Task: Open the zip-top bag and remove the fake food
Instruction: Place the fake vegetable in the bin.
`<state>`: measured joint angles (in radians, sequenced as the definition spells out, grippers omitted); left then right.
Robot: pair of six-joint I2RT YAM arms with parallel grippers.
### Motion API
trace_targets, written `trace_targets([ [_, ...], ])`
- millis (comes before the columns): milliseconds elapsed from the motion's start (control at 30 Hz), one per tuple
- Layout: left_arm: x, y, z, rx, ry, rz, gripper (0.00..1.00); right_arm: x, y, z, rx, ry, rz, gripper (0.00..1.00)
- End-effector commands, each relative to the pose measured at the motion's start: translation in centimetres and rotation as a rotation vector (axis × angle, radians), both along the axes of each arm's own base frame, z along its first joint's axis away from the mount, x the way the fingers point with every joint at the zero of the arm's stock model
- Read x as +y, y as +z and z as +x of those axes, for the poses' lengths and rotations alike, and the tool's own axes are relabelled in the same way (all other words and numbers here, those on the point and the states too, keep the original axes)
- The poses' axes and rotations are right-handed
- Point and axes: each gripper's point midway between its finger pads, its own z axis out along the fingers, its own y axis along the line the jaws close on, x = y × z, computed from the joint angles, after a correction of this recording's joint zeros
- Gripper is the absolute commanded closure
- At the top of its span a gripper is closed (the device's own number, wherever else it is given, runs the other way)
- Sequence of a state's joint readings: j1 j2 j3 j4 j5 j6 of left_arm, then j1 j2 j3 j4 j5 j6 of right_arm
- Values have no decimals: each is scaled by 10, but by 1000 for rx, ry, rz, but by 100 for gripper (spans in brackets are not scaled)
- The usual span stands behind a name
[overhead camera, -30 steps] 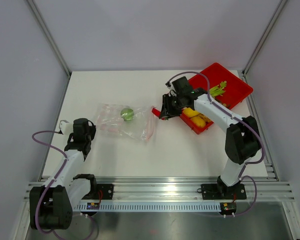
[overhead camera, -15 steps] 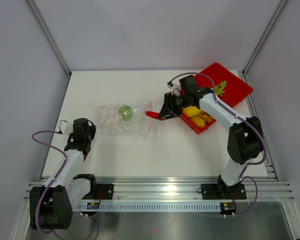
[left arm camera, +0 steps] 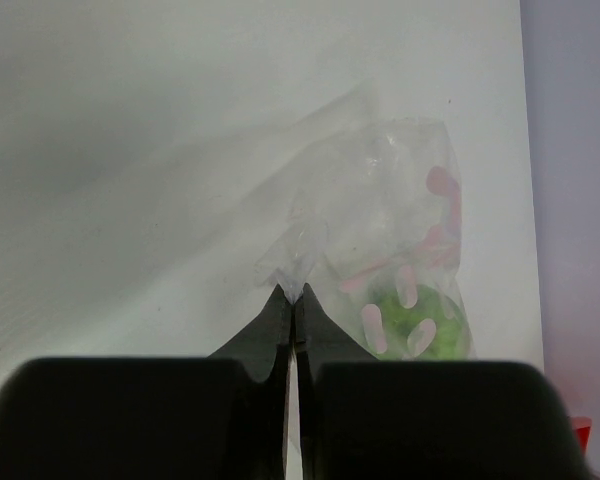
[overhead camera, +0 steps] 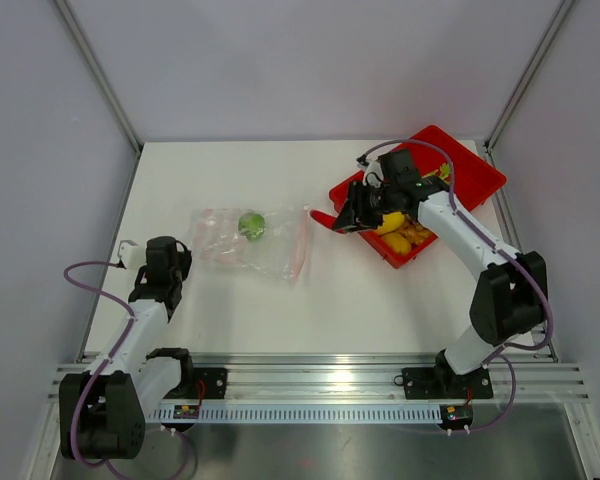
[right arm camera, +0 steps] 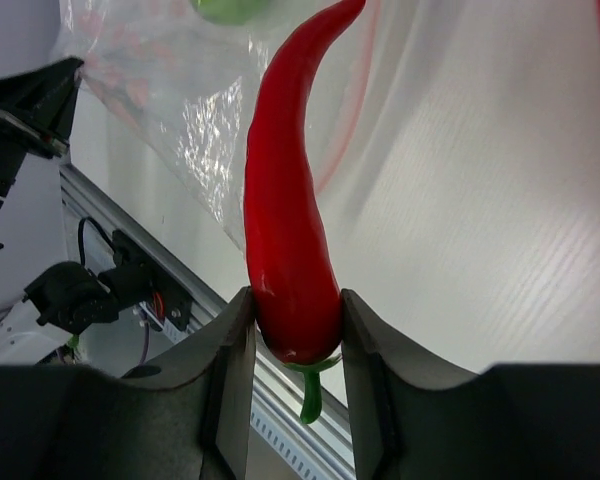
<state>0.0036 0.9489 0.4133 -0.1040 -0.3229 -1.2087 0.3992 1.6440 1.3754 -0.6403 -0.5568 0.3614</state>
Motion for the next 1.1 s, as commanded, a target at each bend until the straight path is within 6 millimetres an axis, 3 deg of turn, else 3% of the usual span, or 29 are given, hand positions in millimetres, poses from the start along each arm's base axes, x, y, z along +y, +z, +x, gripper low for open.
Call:
trace_targets([
  [0,6,28,13,-80,23,17,100,-28,26,21,-100,-130,28,70],
  [267,5,28,13,-81,20,13,100,-94,43,44,-282,-439,-150,72],
  [433,4,27,13,-79,15,11,100,-133,39,54,-320,-610,-304,72],
  [600,3,27,14,-79,11,8,100,-147,19,66,-304,-673,-390,72],
  [800,2,27,14,-81,4,5,100,-147,-13,84,-261,-684,-445,75],
  [900,1,27,15,-83,-1,6,100,-150,-25,88,-239,-685,-487,71],
  [1067,-2,26,16,-87,-21,4,100,-148,-30,90,-222,-675,-496,52],
])
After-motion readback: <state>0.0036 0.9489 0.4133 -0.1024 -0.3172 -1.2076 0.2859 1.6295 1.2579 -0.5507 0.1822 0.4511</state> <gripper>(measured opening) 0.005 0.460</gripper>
